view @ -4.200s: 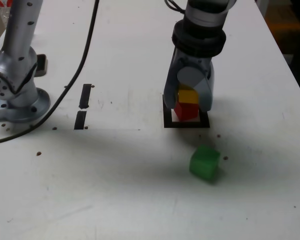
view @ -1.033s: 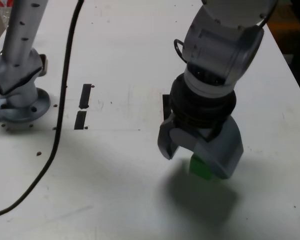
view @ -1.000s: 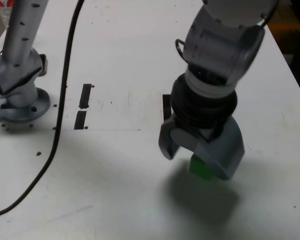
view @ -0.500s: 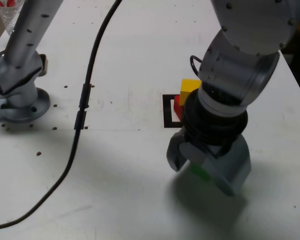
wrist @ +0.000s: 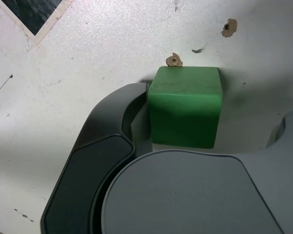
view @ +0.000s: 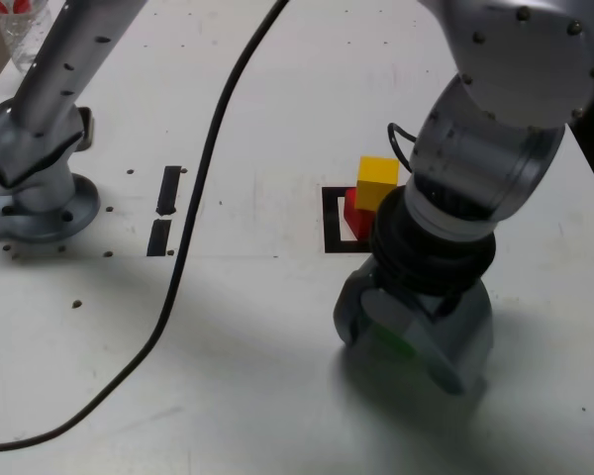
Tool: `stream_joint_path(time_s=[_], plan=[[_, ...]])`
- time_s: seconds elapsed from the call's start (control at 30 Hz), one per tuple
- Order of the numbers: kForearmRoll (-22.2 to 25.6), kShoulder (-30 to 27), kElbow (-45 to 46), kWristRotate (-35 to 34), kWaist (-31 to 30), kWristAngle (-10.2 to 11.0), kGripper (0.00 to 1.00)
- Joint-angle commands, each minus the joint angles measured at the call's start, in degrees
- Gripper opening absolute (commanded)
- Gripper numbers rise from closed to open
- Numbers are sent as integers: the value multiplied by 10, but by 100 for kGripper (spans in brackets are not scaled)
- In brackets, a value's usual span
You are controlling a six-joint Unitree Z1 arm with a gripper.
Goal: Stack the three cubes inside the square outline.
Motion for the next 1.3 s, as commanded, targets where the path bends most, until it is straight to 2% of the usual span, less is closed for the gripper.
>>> stream_joint_path(time_s=[0.0, 0.13, 0.3, 0.4, 0.5, 0.87, 1.27], plan=[[4, 2, -3, 1, 3, -4, 86], [10, 3, -3, 0, 5, -10, 68], [10, 2, -3, -5, 5, -13, 34], [7, 1, -4, -4, 5, -13, 25], [6, 1, -4, -4, 5, -13, 22], [8, -17, -2, -13, -1, -7, 22], [66, -124, 6, -51, -4, 32, 22]])
